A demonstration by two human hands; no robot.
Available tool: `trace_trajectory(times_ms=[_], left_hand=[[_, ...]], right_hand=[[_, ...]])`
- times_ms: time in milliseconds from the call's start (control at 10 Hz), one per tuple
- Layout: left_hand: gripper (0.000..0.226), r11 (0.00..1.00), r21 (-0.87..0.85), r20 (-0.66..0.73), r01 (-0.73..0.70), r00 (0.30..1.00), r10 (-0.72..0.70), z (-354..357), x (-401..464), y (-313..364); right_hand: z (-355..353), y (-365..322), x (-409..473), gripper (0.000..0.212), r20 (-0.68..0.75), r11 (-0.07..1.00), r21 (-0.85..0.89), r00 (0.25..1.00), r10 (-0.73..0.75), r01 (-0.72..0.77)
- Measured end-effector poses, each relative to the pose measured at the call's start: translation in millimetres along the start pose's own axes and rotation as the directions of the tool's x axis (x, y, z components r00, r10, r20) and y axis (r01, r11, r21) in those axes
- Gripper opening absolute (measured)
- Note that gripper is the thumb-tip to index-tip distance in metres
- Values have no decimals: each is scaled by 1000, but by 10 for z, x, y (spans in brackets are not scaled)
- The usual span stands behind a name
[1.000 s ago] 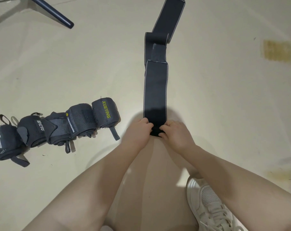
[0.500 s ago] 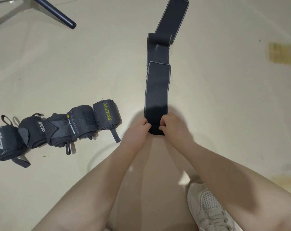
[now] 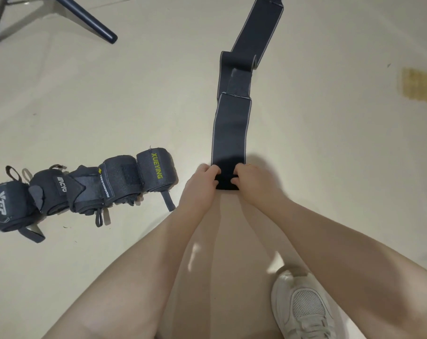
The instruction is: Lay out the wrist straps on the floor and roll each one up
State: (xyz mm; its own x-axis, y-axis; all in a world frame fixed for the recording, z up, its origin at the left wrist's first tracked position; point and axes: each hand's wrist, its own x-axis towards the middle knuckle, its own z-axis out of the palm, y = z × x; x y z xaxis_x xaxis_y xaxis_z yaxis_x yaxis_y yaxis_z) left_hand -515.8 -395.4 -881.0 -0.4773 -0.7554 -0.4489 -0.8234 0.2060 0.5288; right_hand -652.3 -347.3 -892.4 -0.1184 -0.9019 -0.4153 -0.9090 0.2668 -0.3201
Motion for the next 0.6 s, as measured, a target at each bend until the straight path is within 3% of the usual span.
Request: trace_trajectory(times_ms=[100,200,300,400,500,600], left_hand=[[31,998,63,37,-22,999,20,10,-17,-27],[27,994,105,21,29,999,-31,35,-5,30],[22,986,155,-30,62,998,-58,42,89,80],[22,960,275,-45,44,998,-33,2,186,94],[22,950,306,-3,64,998,-67,-27,263,85],[21,976,193,-35,95,995,-90,-88,303,115]], right_hand=[[-145,-12,88,21,19,974,165,988,155,-156],[-138,-40,175,10,10,975,151,986,166,-166],[-65,-33,180,14,-53,980,174,993,107,-96],[50,122,42,33,-227,985,-27,958,-174,173],[104,245,-49,24,-125,969,-105,964,-236,224],[11,228,90,30,-87,992,-40,988,-125,122]])
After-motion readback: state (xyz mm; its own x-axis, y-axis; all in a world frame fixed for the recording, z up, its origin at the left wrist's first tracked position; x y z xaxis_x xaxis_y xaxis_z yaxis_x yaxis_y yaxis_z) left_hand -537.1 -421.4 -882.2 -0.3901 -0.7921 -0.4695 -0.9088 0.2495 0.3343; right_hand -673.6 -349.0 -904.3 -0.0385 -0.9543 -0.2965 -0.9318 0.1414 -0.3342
